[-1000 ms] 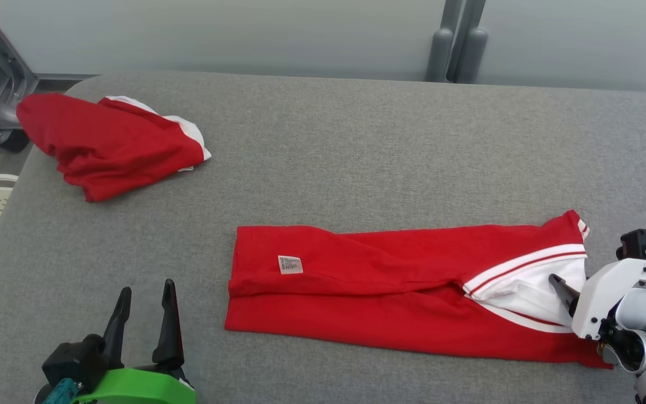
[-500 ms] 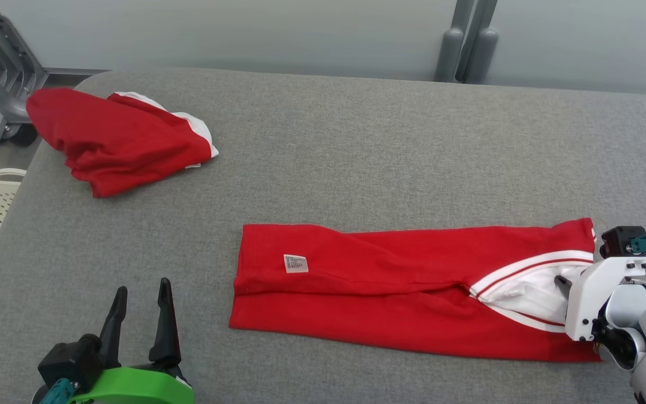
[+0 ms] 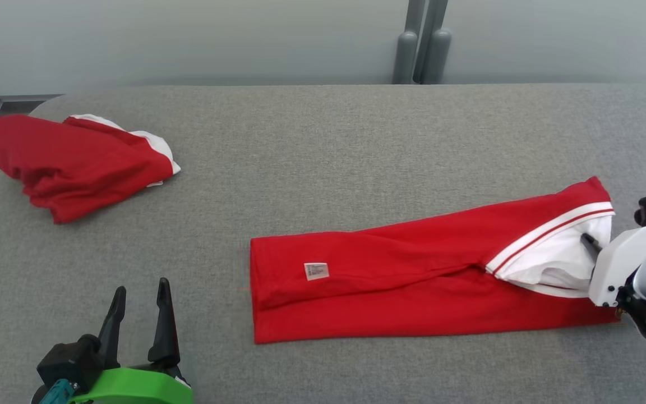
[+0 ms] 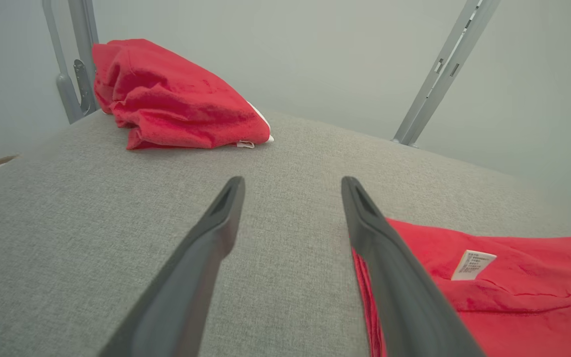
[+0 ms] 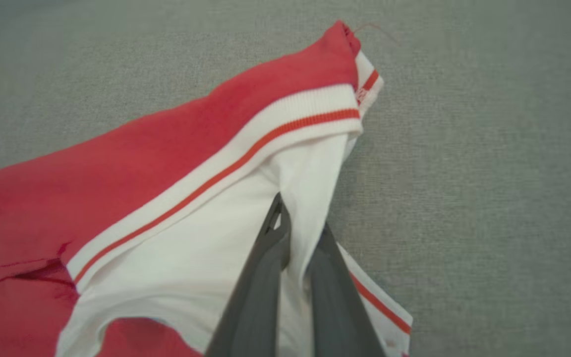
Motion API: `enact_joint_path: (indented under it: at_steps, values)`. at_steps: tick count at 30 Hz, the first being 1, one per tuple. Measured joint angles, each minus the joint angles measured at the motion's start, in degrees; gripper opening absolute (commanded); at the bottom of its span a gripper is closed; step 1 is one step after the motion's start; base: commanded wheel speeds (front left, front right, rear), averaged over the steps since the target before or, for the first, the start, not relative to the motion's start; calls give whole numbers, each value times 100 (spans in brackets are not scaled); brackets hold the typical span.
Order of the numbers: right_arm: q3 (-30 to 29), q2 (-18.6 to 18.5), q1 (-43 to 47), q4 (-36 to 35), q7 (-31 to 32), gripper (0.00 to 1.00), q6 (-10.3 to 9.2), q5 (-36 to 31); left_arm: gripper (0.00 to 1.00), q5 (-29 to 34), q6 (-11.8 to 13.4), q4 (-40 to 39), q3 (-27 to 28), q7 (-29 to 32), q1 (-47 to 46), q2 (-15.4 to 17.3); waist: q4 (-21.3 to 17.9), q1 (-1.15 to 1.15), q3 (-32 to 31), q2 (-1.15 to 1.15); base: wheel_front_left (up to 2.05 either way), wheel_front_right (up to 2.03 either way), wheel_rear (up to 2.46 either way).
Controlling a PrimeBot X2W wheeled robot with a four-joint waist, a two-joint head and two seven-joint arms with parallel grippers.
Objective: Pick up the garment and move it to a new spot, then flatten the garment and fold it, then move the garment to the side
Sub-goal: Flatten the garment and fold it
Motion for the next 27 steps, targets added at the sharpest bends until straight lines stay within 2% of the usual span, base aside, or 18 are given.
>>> enact_joint_path:
  at_steps: [3,6,18,27]
  values:
    - [-276,-319,0,-127,109,0,-1,0,100,9,-8,-15,-5,0,2,3,-248,0,-22,0,0,0,0]
    - [-489,-420,0,-199,174,0,-2,-9,100,11,-4,-22,-20,1,2,7,-387,0,-29,0,0,0,0]
    - [-901,-324,89,-673,514,0,-2,-66,100,15,-12,18,-75,8,2,11,-701,0,-81,0,0,0,0]
    - [-665,-19,313,-1515,1004,0,-4,125,100,15,-22,42,-158,9,6,4,-685,0,-175,0,0,0,0]
